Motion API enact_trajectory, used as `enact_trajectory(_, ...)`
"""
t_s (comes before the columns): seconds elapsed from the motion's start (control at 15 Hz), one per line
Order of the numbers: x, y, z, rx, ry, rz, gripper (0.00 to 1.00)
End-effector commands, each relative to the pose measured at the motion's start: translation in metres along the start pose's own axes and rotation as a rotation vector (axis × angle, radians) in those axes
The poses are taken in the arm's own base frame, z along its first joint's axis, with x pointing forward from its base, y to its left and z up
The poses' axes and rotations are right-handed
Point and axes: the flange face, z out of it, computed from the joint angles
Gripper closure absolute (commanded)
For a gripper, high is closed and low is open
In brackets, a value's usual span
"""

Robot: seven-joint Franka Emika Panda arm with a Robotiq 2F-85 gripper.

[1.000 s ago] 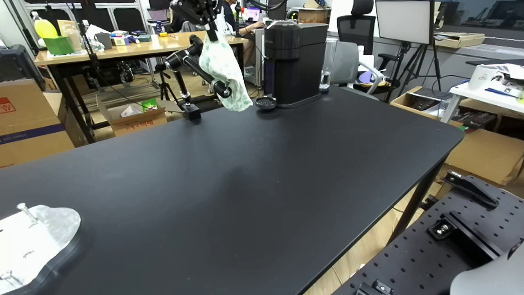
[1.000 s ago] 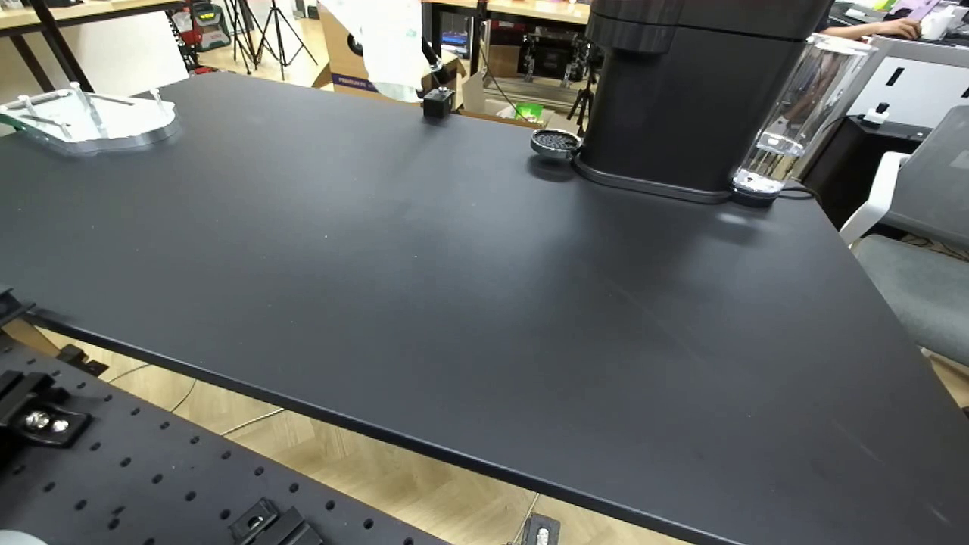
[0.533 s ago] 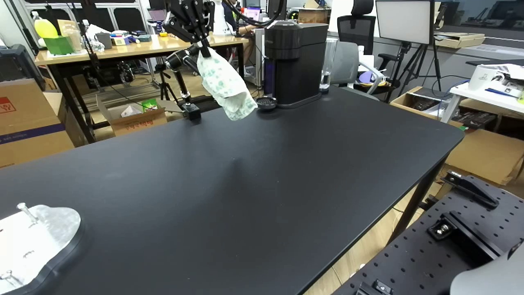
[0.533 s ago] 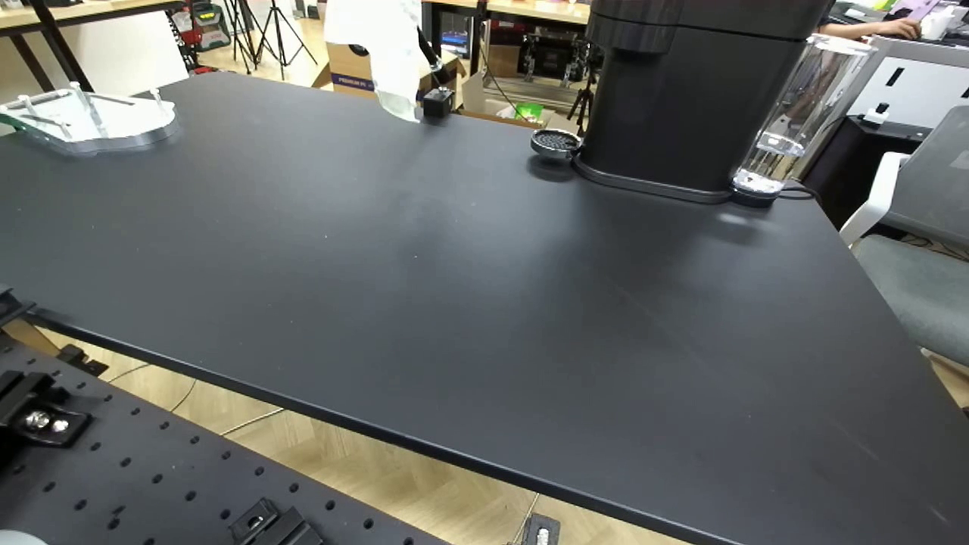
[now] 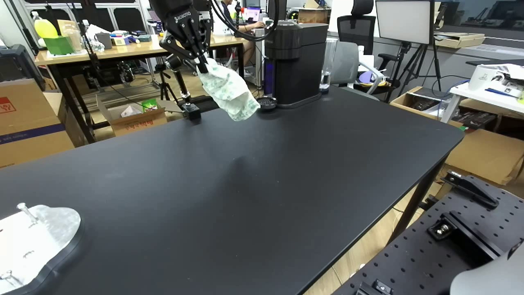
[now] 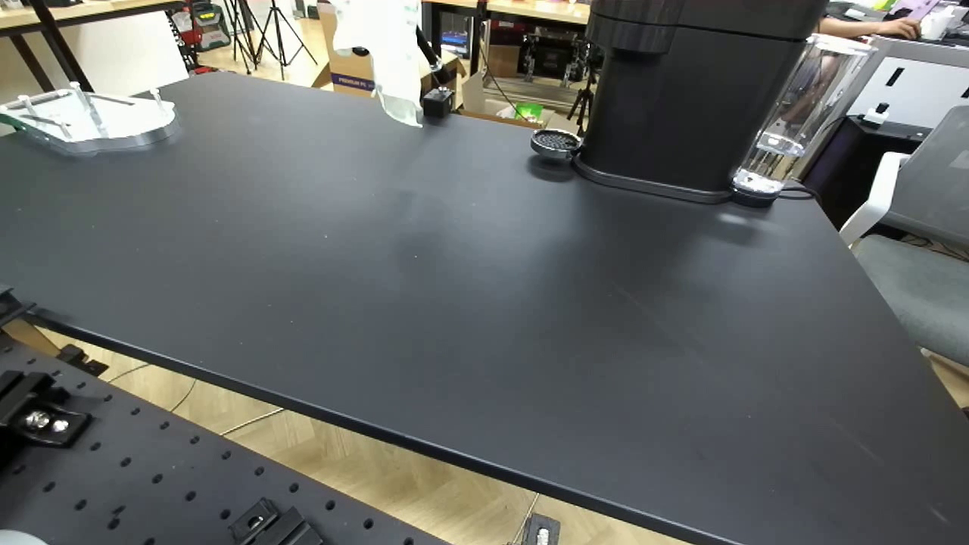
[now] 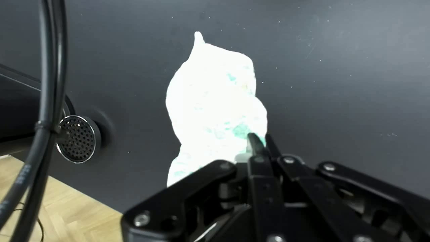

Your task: Hang the towel on the metallic object

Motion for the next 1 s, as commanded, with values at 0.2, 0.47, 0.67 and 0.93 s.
enact_trajectory(0.2,0.001,-0.017,0.007,0.018,-0.035,-0.021,0.99)
enact_trajectory(0.47,-0.002,-0.021,0.016,0.033,-0.054,-0.023,0.99)
enact_trajectory(0.67,-0.003,-0.021,0.019,0.038,-0.061,-0.021,0.99)
enact_trajectory(0.93,-0.006,-0.025,0.027,0.040,-0.077,-0.027,0.99)
